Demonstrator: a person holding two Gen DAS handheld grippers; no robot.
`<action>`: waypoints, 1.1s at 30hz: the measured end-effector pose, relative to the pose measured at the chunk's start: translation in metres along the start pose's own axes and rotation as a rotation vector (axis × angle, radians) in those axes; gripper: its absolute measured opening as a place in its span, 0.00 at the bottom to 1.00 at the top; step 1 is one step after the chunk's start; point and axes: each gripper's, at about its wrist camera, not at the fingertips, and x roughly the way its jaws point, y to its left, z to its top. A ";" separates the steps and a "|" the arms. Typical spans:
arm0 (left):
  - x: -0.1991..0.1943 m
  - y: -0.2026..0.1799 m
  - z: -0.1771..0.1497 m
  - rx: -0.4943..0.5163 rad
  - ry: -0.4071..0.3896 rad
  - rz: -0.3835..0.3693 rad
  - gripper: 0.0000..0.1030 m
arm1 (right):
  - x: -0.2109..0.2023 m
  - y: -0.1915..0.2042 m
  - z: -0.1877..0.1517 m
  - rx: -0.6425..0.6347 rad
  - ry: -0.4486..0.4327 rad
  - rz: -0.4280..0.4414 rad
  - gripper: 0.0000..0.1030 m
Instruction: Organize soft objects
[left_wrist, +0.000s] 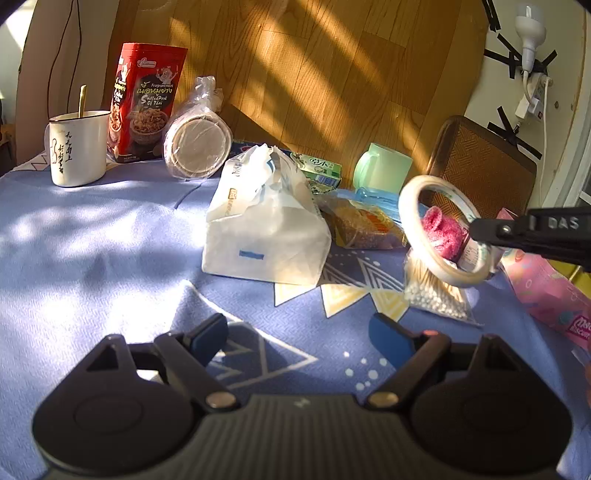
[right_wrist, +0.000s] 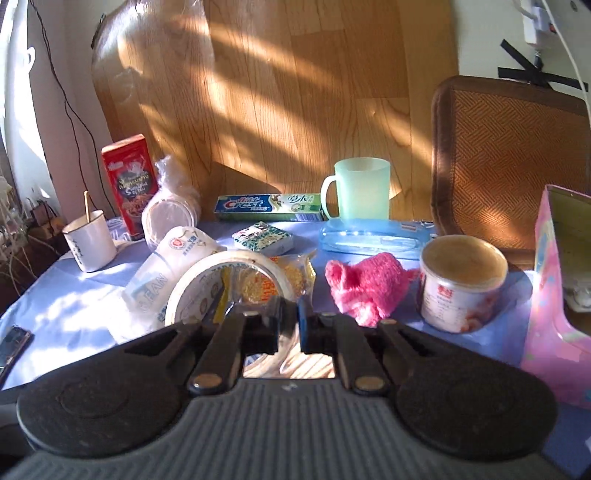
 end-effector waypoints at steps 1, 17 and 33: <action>-0.001 0.000 0.000 0.001 -0.002 -0.001 0.84 | -0.013 -0.007 -0.007 0.014 0.004 0.005 0.12; -0.007 -0.072 -0.005 0.148 0.106 -0.221 0.74 | -0.077 -0.053 -0.089 0.112 0.007 -0.104 0.46; 0.022 -0.131 -0.010 0.242 0.302 -0.347 0.54 | -0.074 -0.033 -0.121 -0.169 -0.009 -0.072 0.88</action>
